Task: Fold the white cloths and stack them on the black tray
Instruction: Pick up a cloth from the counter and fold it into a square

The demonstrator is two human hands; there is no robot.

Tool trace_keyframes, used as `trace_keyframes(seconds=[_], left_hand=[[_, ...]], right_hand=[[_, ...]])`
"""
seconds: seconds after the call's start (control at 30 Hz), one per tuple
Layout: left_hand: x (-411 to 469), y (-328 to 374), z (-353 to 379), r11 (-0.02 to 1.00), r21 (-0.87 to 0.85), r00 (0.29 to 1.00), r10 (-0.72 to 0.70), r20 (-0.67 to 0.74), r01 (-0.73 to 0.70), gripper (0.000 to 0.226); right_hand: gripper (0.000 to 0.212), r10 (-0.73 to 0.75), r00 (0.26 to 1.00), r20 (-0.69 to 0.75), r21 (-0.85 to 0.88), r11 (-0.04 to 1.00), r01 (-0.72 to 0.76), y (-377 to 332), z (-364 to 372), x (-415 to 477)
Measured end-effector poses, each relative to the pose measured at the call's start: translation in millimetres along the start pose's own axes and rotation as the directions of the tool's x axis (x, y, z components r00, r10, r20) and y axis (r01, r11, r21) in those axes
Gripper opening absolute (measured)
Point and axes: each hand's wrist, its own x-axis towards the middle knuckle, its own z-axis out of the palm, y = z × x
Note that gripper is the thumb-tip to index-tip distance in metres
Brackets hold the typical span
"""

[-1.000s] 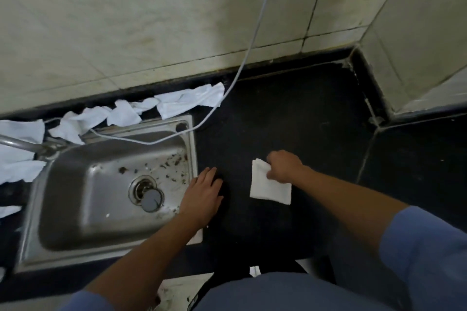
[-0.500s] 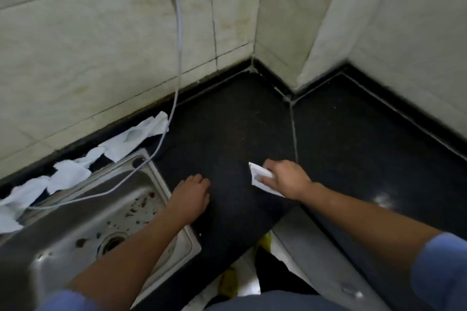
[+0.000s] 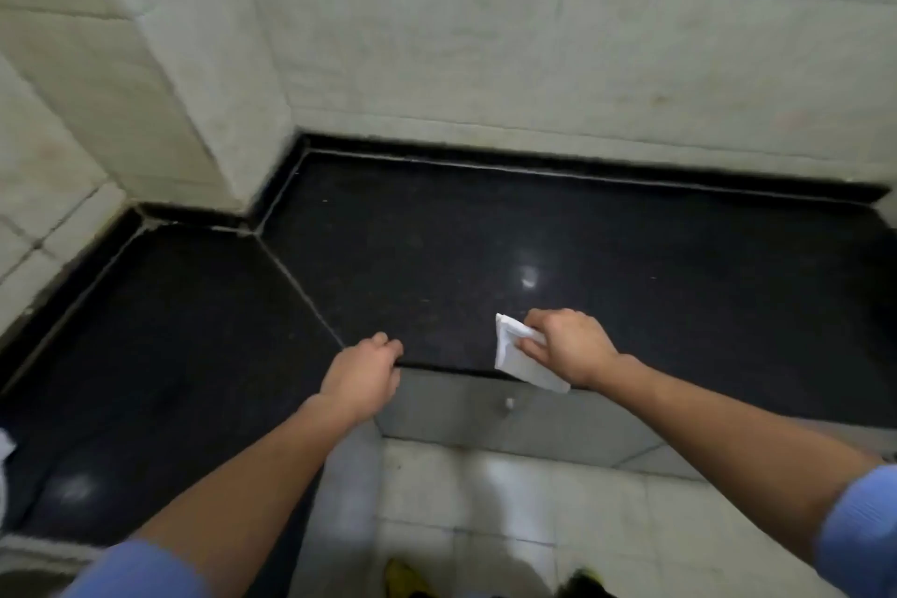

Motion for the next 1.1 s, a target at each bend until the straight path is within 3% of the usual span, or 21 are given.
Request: trace_keyframes(seconds=[0.3, 0.57, 0.77, 1.1], left_hand=[[91.8, 286.7, 28.7, 0.914, 0.074, 0.916, 0.395, 0.066, -0.399, 0.027], [114.4, 529.5, 55.5, 0.718, 0.098, 0.724, 0.68, 0.111, -0.689, 0.027], [158.5, 647.3, 60.9, 0.596, 0.117, 0.607, 0.783, 0.134, -0.795, 0.026], [291.0, 845.6, 40.6, 0.49, 0.072, 0.493, 0.869, 0.034, -0.869, 0.025]], right_hand=[[0.026, 0.415, 0.908, -0.06, 0.043, 0.91, -0.413, 230.1, -13.3, -200.6], [0.027, 0.645, 0.754, -0.126, 0.077, 0.764, -0.641, 390.3, -32.9, -361.7], [0.023, 0.765, 0.629, -0.139, 0.18, 0.644, -0.744, 470.8, -39.8, -421.9], [0.019, 0.806, 0.547, -0.227, 0.277, 0.592, -0.757, 660.4, -121.4, -432.9]])
